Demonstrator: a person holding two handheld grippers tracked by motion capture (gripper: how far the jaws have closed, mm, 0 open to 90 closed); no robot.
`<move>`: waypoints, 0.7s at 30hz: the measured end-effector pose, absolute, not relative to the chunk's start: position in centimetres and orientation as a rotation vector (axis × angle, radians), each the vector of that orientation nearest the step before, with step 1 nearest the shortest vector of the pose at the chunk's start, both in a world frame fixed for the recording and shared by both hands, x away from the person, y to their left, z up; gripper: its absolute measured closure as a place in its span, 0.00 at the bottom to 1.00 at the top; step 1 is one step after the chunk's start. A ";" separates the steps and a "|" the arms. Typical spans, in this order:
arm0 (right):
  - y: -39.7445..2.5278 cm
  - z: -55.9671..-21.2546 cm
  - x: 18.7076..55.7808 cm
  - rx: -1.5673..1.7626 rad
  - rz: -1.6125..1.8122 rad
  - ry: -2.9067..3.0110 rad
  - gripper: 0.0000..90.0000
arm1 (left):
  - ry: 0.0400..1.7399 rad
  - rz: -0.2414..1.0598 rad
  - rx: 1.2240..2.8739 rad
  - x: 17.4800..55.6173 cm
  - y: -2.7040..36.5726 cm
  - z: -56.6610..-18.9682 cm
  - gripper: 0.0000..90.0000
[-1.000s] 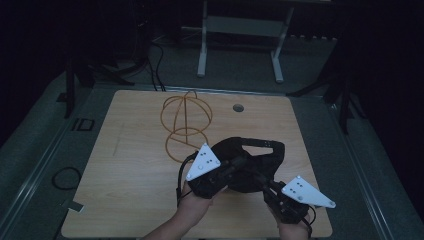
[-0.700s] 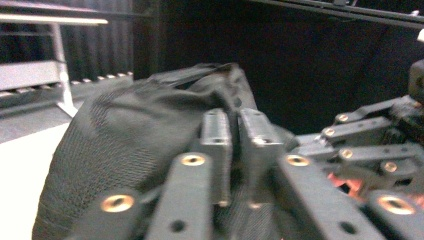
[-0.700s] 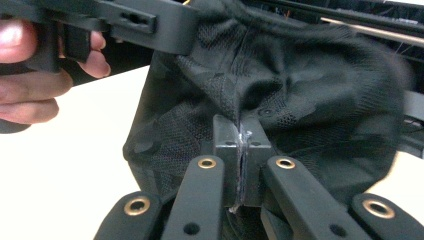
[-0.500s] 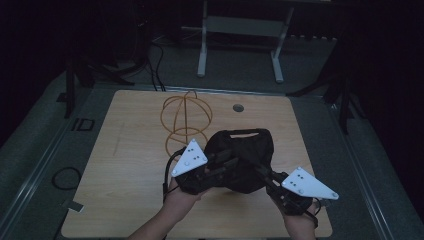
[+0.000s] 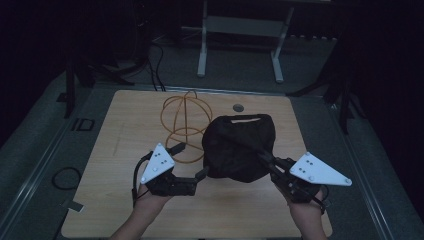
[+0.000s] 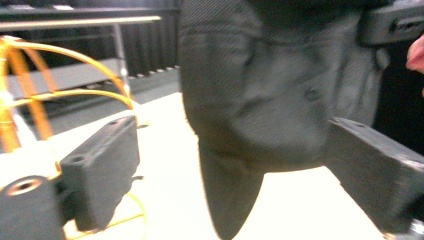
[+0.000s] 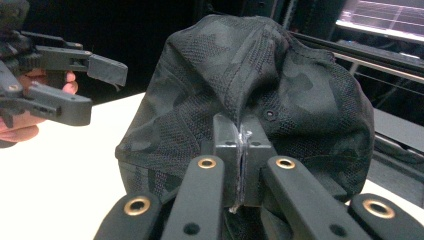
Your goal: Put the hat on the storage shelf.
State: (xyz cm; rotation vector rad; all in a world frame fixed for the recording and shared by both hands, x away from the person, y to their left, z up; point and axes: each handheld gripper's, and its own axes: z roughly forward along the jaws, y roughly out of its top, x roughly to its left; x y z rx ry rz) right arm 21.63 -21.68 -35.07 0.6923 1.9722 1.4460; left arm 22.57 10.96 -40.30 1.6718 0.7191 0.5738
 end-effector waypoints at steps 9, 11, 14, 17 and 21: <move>-19.6 -33.5 24.3 0.655 1.455 2.027 0.99 | 0.818 0.655 1.667 22.4 14.6 -42.1 0.03; -18.9 -33.2 25.0 0.645 1.460 2.040 0.99 | 0.852 0.674 1.664 22.4 15.5 -42.7 0.03; -17.4 -32.2 26.4 0.631 1.483 2.057 0.99 | 0.897 0.732 1.654 22.2 16.7 -43.9 0.03; -16.1 -31.4 27.8 0.618 1.491 2.084 0.99 | 0.945 0.776 1.672 22.2 18.3 -45.8 0.03; -14.1 -30.6 29.5 0.611 1.491 2.125 0.99 | 1.003 0.761 1.651 22.1 20.0 -47.7 0.03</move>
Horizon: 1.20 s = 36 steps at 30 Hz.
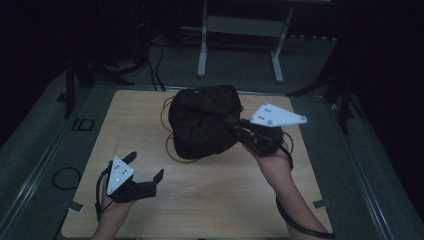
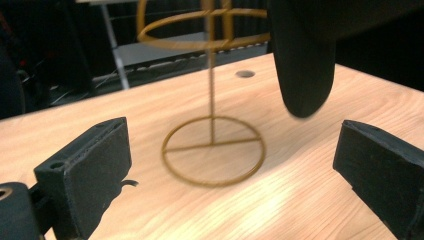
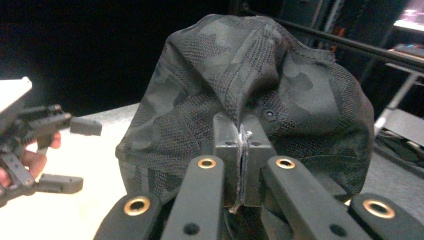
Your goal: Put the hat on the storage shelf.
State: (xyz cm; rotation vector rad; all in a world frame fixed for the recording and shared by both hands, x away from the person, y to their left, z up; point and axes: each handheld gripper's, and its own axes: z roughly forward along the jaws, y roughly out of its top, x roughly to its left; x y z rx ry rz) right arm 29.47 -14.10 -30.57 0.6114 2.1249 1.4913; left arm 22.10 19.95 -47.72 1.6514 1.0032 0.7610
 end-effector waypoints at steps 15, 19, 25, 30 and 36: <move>-9.0 -31.1 33.7 0.664 1.389 2.219 0.99 | 1.091 0.773 1.607 21.7 21.6 -50.6 0.03; -8.6 -31.8 34.5 0.696 1.383 2.236 0.99 | 1.096 0.770 1.601 21.7 21.6 -50.9 0.03; -8.1 -32.6 35.5 0.725 1.374 2.264 0.99 | 1.113 0.762 1.608 21.7 21.7 -51.4 0.03; -7.8 -33.3 36.4 0.761 1.374 2.288 0.99 | 1.114 0.752 1.592 21.7 21.8 -51.5 0.03; -7.2 -34.2 37.0 0.790 1.388 2.304 0.99 | 1.113 0.742 1.602 21.7 21.7 -51.7 0.03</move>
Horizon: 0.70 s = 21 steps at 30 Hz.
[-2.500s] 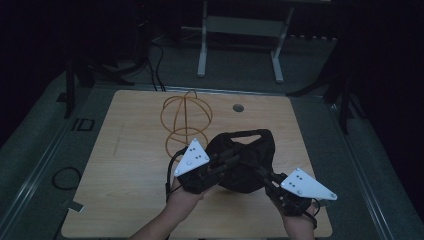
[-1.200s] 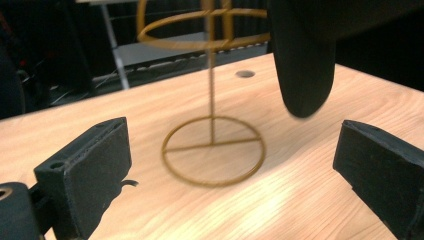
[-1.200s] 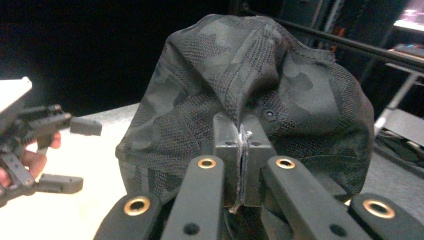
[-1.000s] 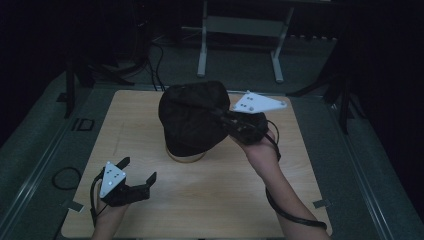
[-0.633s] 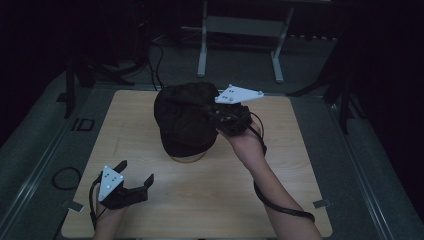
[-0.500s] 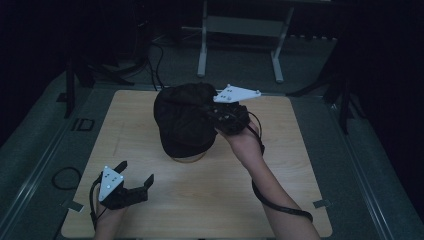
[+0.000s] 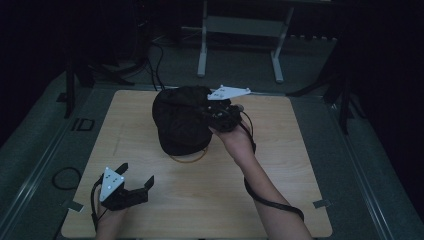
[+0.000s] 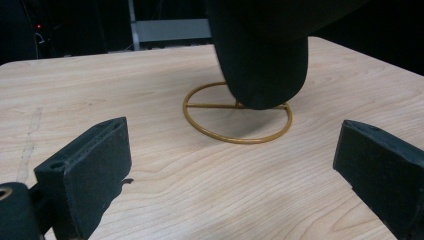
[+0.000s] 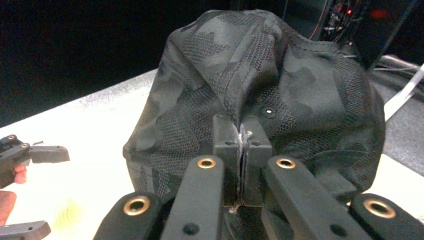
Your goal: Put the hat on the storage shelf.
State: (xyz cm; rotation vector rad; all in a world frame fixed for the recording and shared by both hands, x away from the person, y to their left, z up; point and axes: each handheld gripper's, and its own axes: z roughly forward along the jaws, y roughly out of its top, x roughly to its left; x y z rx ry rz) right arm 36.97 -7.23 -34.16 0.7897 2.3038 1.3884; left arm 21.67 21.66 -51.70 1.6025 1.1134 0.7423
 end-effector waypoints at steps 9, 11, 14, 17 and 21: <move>-6.3 -35.7 37.6 0.825 1.367 2.339 0.98 | 1.116 0.740 1.588 21.6 21.9 -51.7 0.03; -6.2 -36.0 37.7 0.825 1.361 2.342 0.98 | 1.116 0.739 1.591 21.6 21.9 -51.7 0.03; -6.2 -36.2 37.7 0.826 1.363 2.352 0.94 | 1.118 0.741 1.589 21.6 21.9 -51.8 0.03; -6.2 -36.4 37.7 0.821 1.366 2.365 0.86 | 1.119 0.739 1.591 21.6 21.9 -51.8 0.03; -6.0 -36.7 37.6 0.826 1.374 2.363 0.68 | 1.120 0.740 1.594 21.6 21.9 -51.9 0.03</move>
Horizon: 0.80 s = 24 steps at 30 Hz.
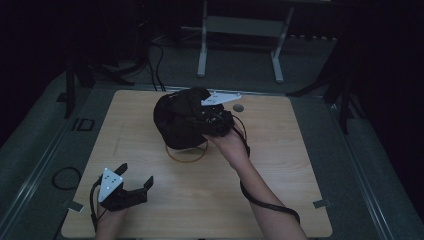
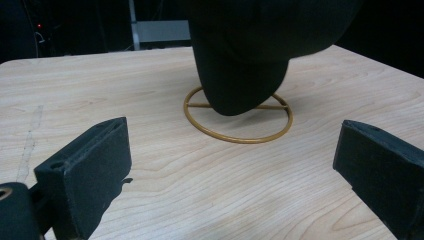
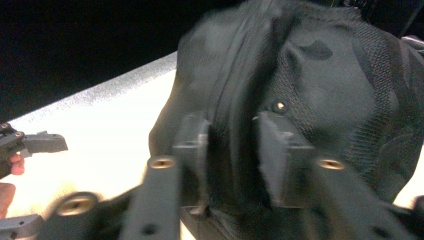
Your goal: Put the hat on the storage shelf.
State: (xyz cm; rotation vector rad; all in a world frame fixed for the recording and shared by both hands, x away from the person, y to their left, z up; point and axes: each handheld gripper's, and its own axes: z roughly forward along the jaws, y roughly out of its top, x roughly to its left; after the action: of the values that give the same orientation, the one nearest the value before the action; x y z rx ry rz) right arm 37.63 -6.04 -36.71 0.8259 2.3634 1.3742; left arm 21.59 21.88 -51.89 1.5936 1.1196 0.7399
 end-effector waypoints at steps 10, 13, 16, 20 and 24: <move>-6.9 -36.6 37.2 0.797 1.409 2.321 0.31 | 1.126 0.737 1.591 21.6 22.0 -51.9 0.03; -7.2 -36.6 37.1 0.769 1.435 2.340 0.16 | 1.123 0.737 1.591 21.6 21.9 -51.9 0.03; -7.5 -36.6 37.0 0.769 1.458 2.337 0.15 | 1.126 0.735 1.593 21.6 21.8 -52.0 0.03; -8.2 -37.0 36.9 0.734 1.464 2.351 0.14 | 1.125 0.732 1.597 21.7 21.7 -52.1 0.03; -8.8 -37.6 36.4 0.699 1.464 2.333 0.13 | 1.126 0.730 1.600 21.6 21.8 -52.1 0.03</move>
State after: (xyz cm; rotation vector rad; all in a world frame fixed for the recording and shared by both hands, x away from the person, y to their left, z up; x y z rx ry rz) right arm 36.44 -8.76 -37.57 0.6993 2.3329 1.4642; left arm 21.63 21.78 -52.13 1.5997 1.1263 0.7302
